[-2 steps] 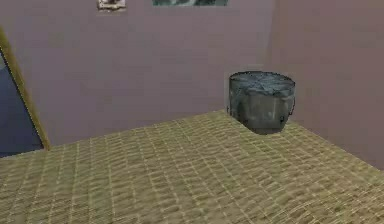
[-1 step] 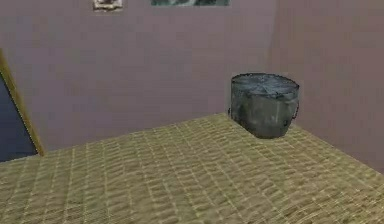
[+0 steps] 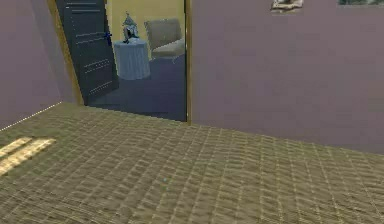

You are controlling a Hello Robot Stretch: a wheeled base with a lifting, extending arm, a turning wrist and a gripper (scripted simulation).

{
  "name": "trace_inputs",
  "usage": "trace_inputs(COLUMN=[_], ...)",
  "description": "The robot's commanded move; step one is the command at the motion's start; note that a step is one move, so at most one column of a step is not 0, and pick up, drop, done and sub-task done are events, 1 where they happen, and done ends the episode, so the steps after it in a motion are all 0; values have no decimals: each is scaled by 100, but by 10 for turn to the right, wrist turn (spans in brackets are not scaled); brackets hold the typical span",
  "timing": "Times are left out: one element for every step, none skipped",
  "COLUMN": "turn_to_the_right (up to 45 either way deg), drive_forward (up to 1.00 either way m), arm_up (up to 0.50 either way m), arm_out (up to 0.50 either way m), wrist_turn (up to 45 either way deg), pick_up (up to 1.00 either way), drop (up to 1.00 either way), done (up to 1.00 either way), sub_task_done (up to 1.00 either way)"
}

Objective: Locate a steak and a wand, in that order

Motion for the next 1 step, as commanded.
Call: trace_inputs(turn_to_the_right=[0], drive_forward=[50], arm_up=[0], arm_out=[0], wrist_turn=[0], pick_up=[0], drop=[0], done=[0], sub_task_done=[0])
